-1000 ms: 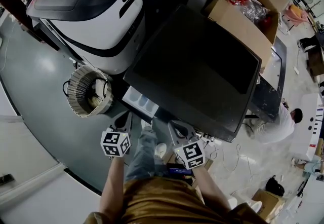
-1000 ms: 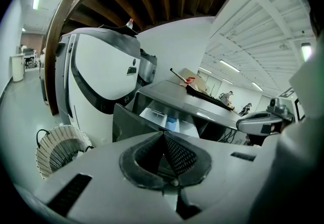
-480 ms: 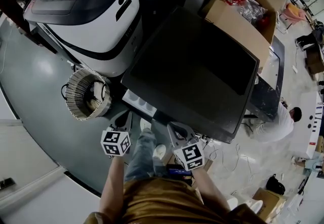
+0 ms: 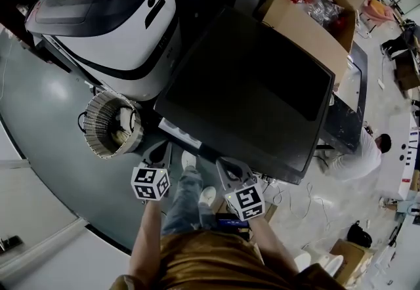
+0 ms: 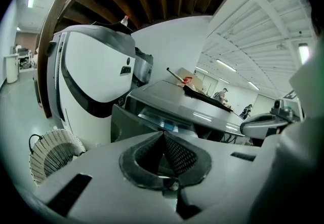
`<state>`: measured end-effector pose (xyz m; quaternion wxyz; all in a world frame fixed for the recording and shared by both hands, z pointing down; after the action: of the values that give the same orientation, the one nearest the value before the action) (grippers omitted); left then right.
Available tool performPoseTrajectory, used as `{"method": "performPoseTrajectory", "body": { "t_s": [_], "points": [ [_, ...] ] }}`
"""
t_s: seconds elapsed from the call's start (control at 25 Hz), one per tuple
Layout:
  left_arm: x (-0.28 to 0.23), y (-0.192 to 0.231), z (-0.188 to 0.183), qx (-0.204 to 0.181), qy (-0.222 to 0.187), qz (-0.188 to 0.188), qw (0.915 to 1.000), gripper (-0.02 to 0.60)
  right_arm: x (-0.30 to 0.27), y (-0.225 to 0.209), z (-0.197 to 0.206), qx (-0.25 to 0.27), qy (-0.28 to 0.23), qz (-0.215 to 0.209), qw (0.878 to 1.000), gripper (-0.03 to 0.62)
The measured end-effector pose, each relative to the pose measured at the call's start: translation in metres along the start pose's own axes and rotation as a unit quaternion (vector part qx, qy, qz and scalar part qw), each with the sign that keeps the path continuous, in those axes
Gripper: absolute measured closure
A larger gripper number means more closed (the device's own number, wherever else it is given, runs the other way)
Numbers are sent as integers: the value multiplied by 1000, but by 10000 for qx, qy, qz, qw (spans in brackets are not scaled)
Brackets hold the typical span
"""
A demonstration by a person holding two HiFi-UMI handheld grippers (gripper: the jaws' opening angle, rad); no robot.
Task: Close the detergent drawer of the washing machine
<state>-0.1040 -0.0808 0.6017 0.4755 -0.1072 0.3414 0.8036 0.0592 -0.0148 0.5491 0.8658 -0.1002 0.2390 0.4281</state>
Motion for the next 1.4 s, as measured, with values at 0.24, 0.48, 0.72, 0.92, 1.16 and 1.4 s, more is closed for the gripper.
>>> {"method": "performPoseTrajectory", "body": {
  "t_s": [0.24,0.48,0.72,0.92,1.16,1.4],
  "points": [
    [-6,-1,-3,-8,6,44,10000,557,-1,1,2,-18,47,8,10000,582],
    [-11,-1,-7,89,-64,52,9999,557,-1,1,3,-53,114,65,9999,582],
    [-19,-3,-11,22,-66,61,10000,557,2,-2,7,-63,172,138,9997,582],
    [-26,-4,-15,39,-107,86,9999,557,5,-6,8,-66,178,170,9997,582],
    [-35,-5,-18,181,-194,43,9996,557,7,-8,7,-124,129,191,9997,582],
    [-36,-5,-18,281,-243,9,9993,557,9,-10,6,-90,114,200,9997,582]
  ]
}}
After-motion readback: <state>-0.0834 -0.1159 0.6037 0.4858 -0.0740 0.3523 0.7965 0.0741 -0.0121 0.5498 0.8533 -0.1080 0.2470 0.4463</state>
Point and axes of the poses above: the fingertips, and each gripper's own axes: x backward along the fingers, y to its left, z out of its underside, the point moved 2 cm from there along x, backward along the fingers, and after that the axes turned 9 degrees about x, right-handed, at the moved point
